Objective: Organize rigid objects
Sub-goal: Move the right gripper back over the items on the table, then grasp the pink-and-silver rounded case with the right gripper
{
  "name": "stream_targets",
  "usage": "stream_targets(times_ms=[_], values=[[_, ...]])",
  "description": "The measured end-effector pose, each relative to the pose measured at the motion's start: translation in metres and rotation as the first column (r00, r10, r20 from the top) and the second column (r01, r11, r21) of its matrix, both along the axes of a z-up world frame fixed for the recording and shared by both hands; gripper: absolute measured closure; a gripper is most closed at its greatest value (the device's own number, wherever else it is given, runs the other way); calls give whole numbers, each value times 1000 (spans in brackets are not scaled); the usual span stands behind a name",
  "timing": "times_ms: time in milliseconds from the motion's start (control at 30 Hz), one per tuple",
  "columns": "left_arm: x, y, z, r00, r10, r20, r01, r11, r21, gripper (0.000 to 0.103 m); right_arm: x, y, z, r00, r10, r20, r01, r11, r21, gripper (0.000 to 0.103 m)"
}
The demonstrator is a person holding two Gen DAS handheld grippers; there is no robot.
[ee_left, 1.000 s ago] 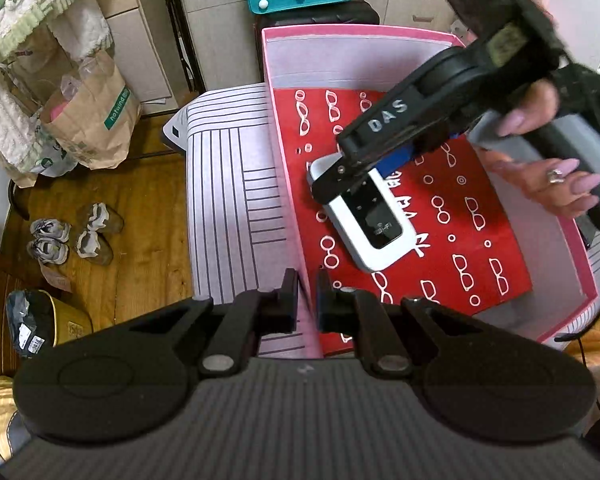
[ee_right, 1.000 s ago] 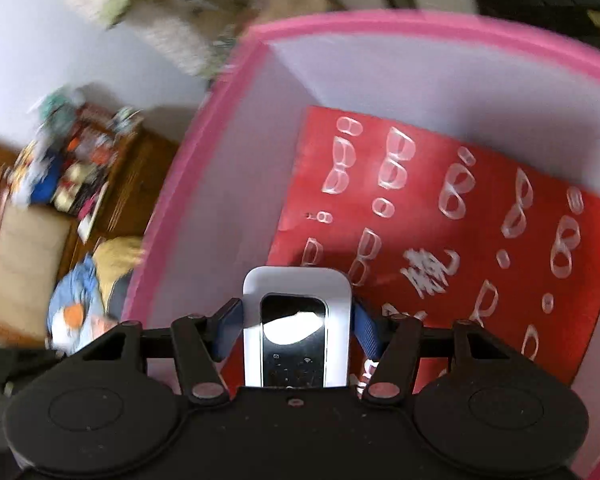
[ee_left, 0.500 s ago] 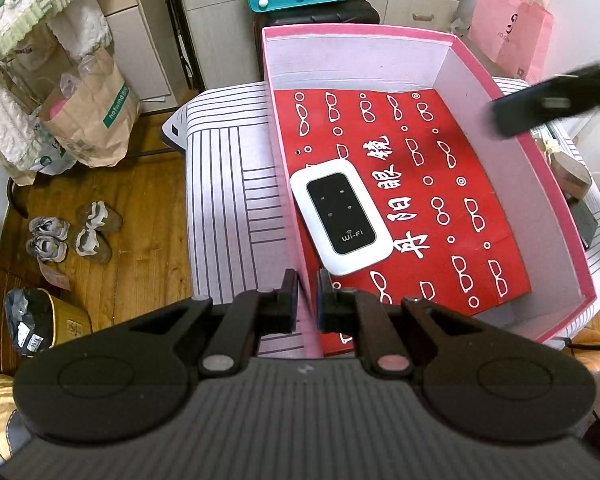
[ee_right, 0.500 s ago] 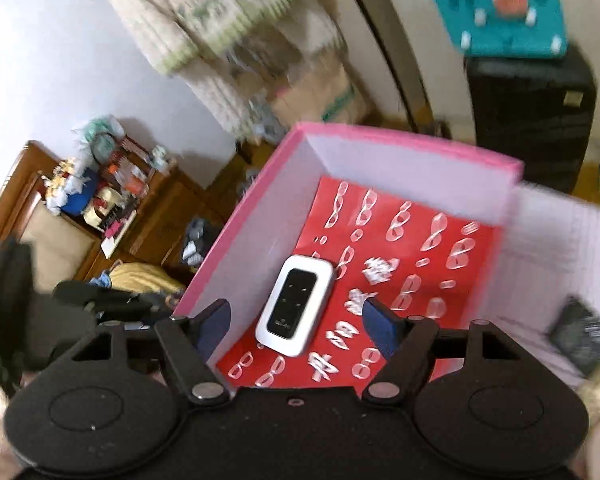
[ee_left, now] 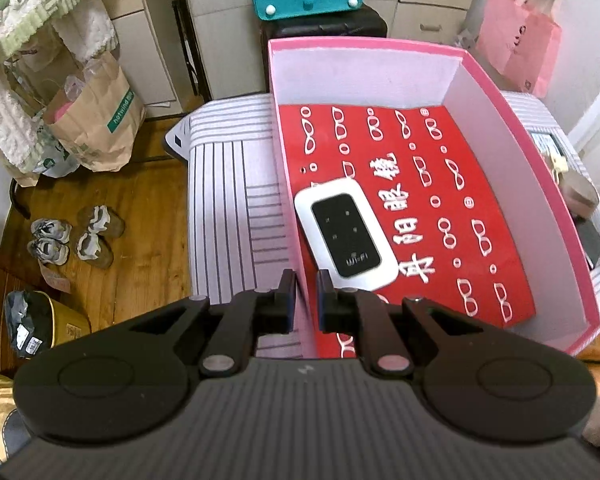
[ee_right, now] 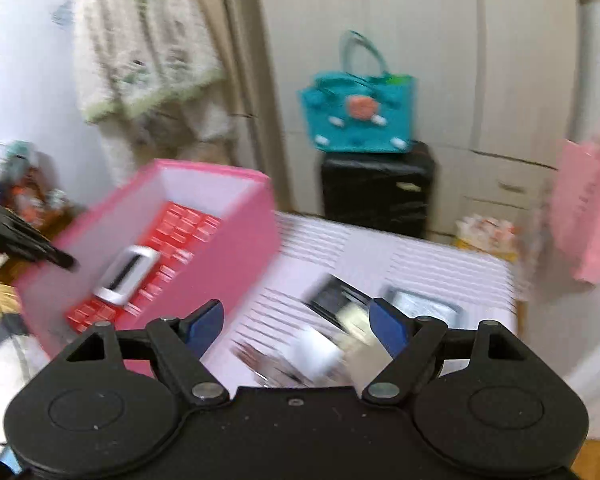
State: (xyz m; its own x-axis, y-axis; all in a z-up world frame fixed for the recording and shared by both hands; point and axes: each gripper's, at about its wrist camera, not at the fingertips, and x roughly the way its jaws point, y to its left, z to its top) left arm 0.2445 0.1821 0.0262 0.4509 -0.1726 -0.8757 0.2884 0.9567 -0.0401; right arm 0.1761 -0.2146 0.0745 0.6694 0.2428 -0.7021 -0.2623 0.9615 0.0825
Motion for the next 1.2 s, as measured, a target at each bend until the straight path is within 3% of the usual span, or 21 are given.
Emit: stream_targets(times_ms=[133, 267, 333, 500, 700, 1067, 1200], values=[[3, -1, 0, 1000, 14, 21, -14, 1000, 4, 96, -2, -15, -24, 998, -61, -31, 60, 997, -47, 15], [3, 0, 1, 1000, 22, 13, -21, 1000, -4, 96, -3, -17, -48, 997, -44, -62, 40, 997, -66, 15], [2, 2, 1, 1000, 25, 9, -25, 1000, -12, 96, 0, -22, -61, 992, -56, -110, 53, 998, -37, 15], [4, 4, 1, 1000, 31, 4, -31, 999, -26, 96, 2, -42, -80, 988, -85, -129, 95, 993, 73, 15], [6, 10, -1, 998, 60, -18, -62, 996, -72, 95, 8, -54, -107, 991, -75, -110, 86, 992, 97, 15], [6, 6, -2, 998, 69, -14, -70, 996, -55, 95, 29, -44, -117, 997, -21, -72, 25, 998, 63, 14], [8, 6, -2, 997, 77, -25, -78, 995, -57, 95, 30, -39, -115, 999, -23, -49, 24, 1000, 20, 19]])
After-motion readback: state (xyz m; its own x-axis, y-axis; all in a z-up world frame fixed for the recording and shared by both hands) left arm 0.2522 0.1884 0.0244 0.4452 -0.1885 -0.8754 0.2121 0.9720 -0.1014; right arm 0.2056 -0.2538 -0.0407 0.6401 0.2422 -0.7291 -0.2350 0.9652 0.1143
